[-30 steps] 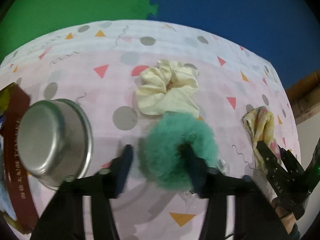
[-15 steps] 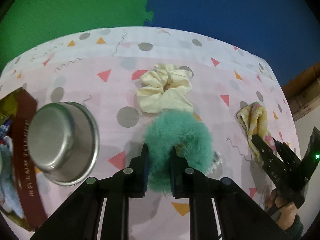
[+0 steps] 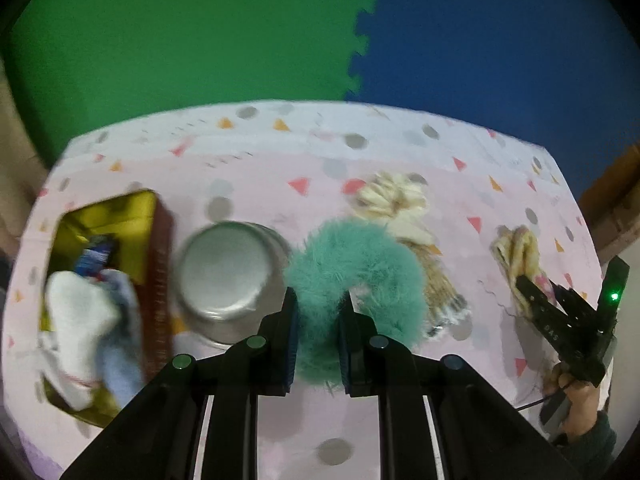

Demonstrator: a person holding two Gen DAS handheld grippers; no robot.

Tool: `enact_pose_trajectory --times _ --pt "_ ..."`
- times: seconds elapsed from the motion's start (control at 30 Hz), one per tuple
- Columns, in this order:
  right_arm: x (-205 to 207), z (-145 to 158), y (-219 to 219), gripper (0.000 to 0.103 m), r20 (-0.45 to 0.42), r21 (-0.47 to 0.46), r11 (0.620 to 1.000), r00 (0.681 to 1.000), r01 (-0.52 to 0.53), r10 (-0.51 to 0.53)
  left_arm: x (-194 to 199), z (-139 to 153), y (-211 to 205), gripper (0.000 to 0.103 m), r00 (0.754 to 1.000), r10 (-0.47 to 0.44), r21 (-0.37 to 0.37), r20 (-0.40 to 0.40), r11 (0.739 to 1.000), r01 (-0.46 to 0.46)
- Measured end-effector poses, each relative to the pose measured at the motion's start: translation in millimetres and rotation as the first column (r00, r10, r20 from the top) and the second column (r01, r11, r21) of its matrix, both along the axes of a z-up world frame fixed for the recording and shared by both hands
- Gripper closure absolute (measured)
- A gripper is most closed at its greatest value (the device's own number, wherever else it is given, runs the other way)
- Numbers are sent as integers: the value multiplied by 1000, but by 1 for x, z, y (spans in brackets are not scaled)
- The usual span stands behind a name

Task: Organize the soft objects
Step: 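Carry the green pom-pom into the gold tin and open the left tool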

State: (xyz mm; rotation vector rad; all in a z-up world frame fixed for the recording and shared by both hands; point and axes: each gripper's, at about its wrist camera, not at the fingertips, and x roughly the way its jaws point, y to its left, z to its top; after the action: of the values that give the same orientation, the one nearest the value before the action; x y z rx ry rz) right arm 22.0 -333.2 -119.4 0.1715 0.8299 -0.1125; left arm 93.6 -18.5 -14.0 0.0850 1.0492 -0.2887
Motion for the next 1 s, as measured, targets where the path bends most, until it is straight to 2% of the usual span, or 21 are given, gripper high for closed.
enact_pose_trajectory --times 0.23,0.5,0.8,1.0 --pt "0 0 0 60 0 -2 1000 1000 0 0 6 25 67 88 992 116 35 57 992 -118" --pt "0 0 0 59 2 -6 1000 1000 -4 4 26 40 155 88 951 286 58 117 954 -294" --pt "0 0 0 59 2 -7 1000 1000 -3 3 61 20 212 87 920 379 101 102 916 -388" --pt "0 0 0 59 2 -8 1000 1000 -2 2 80 0 225 86 918 390 109 76 912 -396"
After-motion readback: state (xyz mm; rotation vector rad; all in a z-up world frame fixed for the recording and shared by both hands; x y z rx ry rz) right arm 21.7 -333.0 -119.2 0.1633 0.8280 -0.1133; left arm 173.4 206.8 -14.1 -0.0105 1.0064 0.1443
